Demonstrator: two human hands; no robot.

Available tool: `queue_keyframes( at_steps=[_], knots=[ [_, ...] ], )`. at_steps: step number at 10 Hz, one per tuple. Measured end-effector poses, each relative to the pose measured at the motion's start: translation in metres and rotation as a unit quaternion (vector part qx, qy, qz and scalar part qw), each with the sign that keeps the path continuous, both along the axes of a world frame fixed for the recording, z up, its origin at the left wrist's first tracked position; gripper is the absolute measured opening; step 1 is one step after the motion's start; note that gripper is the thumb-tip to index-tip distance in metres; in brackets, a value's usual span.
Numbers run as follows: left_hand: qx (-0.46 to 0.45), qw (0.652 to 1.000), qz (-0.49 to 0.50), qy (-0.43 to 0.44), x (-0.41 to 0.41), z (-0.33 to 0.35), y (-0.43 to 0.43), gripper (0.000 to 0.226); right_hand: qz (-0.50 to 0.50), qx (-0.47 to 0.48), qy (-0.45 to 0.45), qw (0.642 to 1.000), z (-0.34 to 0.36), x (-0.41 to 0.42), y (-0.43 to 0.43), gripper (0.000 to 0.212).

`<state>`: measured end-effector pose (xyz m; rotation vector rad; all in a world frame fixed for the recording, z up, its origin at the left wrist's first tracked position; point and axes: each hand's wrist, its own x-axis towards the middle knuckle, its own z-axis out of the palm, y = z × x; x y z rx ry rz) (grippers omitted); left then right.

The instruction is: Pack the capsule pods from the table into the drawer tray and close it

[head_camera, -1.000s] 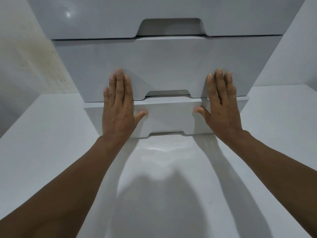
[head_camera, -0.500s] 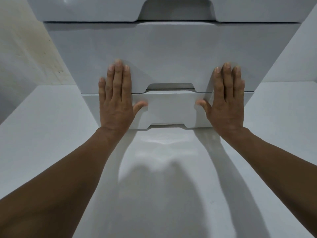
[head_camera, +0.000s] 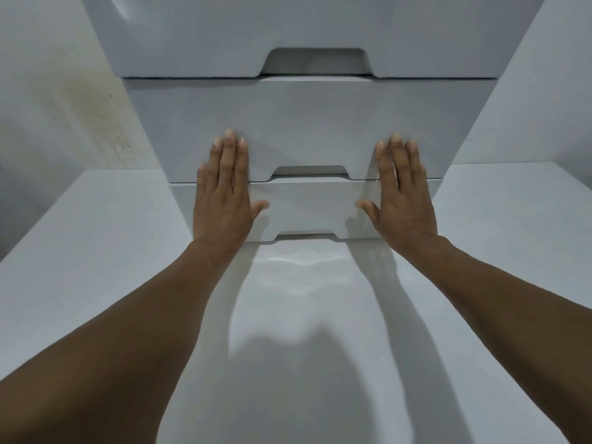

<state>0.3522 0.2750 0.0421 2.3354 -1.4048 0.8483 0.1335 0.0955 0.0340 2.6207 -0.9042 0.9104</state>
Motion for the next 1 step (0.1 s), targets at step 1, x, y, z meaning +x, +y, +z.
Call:
queue_keyframes(
  at_steps=[1],
  knots=[
    [-0.004, 0.997, -0.009, 0.079, -0.0229, 0.0127, 0.0164, 0.094, 0.004, 0.116, -0.013, 0.993, 0.0156, -0.0089, 0.0241, 0.082]
  ],
)
